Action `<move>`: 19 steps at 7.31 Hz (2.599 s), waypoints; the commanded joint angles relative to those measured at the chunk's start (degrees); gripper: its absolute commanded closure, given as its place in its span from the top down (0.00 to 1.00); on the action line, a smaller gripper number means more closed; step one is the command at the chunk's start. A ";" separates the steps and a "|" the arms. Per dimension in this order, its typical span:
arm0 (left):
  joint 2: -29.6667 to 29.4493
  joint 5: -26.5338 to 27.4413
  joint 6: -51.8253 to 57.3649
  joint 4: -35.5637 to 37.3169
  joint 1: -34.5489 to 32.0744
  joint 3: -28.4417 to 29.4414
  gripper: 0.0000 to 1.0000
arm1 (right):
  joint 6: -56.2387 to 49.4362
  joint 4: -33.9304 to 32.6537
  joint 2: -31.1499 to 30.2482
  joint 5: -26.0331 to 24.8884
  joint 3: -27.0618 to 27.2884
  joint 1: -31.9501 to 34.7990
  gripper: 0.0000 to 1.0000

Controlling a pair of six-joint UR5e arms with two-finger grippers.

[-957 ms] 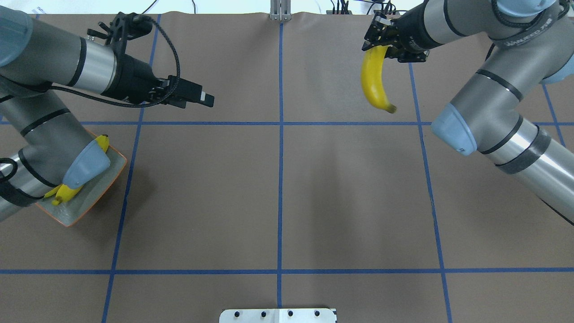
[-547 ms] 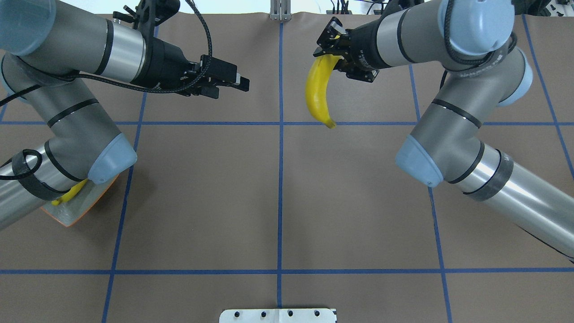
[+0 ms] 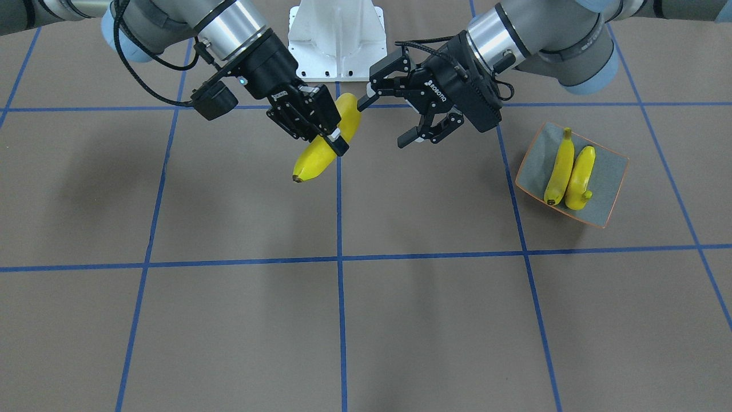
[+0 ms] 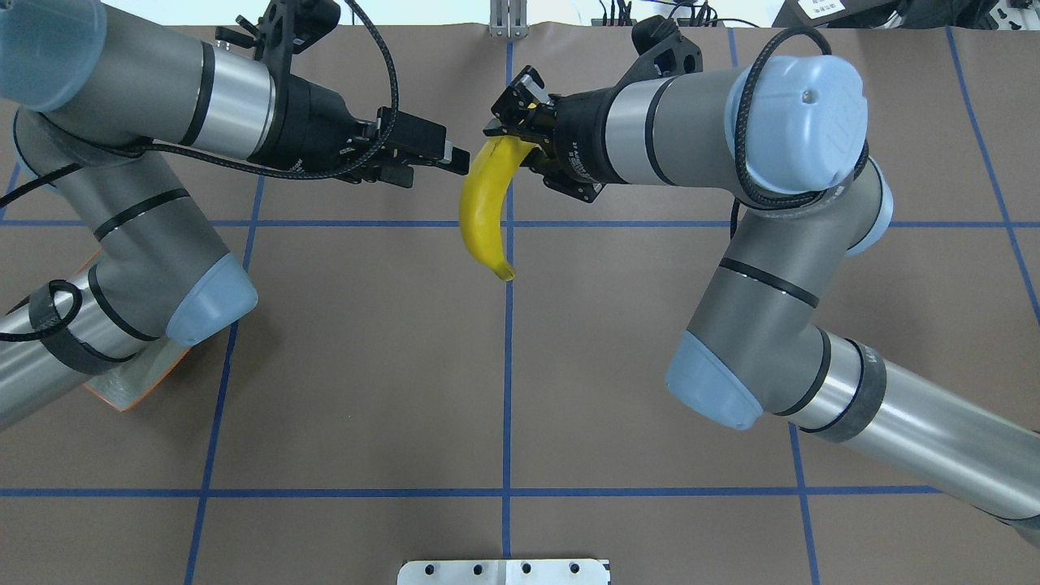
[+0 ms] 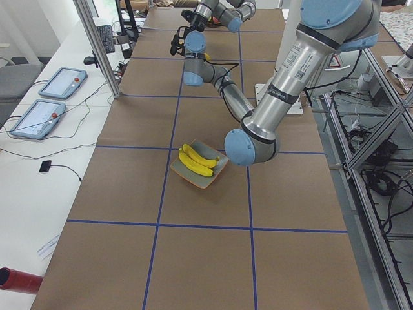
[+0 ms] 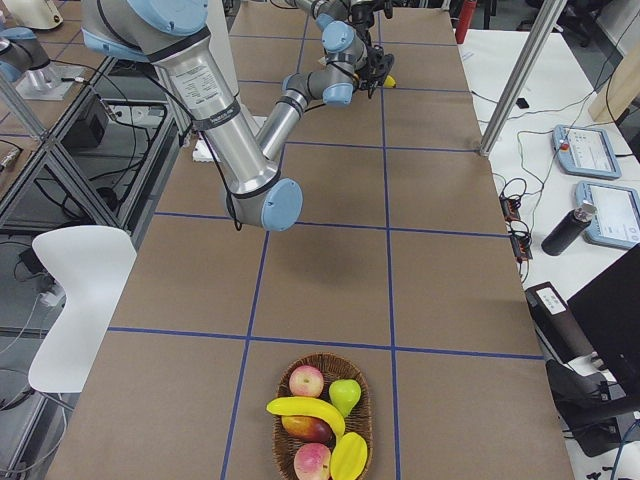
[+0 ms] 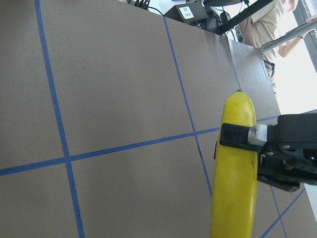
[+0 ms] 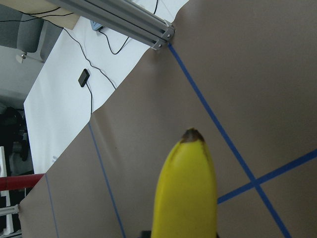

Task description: Transfer all bananas from basket to plate

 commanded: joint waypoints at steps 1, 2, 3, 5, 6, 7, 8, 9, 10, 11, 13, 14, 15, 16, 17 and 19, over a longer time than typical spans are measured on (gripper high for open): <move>0.08 0.02 -0.04 0.00 1.45 -1.10 1.00 | 0.55 0.01 1.25 -2.26 0.06 -1.71 0.00; 0.17 0.02 -0.04 0.00 2.33 -1.45 1.00 | 0.55 0.01 1.25 -2.35 0.06 -1.72 0.00; 0.17 0.02 -0.04 0.00 2.52 -1.46 0.96 | 0.55 0.27 1.25 -2.44 0.15 -1.72 0.00; 0.43 -0.07 0.22 0.00 2.60 -2.42 0.00 | 0.46 1.24 1.25 -2.44 0.15 -1.72 0.00; 0.61 -0.16 0.57 -0.09 2.52 -2.77 0.00 | 0.28 1.32 1.25 -2.44 0.15 -1.72 0.03; 0.70 -0.16 0.57 -0.01 2.60 -3.30 0.00 | -0.33 1.24 0.99 -2.53 0.15 -1.72 0.52; 0.79 -0.24 0.57 -0.01 2.52 -3.56 0.00 | -4.86 1.24 1.25 -5.31 0.15 -1.72 1.00; 0.87 -0.24 0.49 0.00 2.60 -3.74 0.00 | -6.82 1.24 1.08 -6.47 0.23 -1.63 1.00; 1.31 -0.24 0.49 0.08 2.52 -3.74 0.00 | -9.19 1.15 1.08 -6.14 1.10 -0.06 1.00; 2.97 -0.33 0.66 0.17 2.52 -3.83 0.00 | -9.64 0.89 0.30 -3.96 1.55 2.48 1.00; 10.24 -0.77 0.75 0.43 2.17 -6.36 0.00 | -16.47 0.53 -4.87 5.77 1.55 8.97 1.00; 14.89 -0.68 0.92 0.43 1.82 -8.21 0.00 | -21.90 0.36 -8.38 9.56 1.12 12.22 1.00; 18.24 -0.68 1.62 0.52 1.38 -9.09 0.00 | -27.96 0.36 -12.07 12.03 0.85 14.95 1.00; 21.41 -0.68 3.63 0.52 1.38 -9.19 0.00 | -31.93 0.36 -14.11 14.41 -0.19 17.51 1.00; 25.70 -0.68 9.04 0.61 0.59 -9.19 0.00 | -36.06 0.53 -15.43 16.96 -1.51 19.88 1.00; 34.49 -0.68 20.46 0.79 -1.69 -9.10 0.00 | -43.79 0.62 -17.89 20.83 -3.53 24.01 1.00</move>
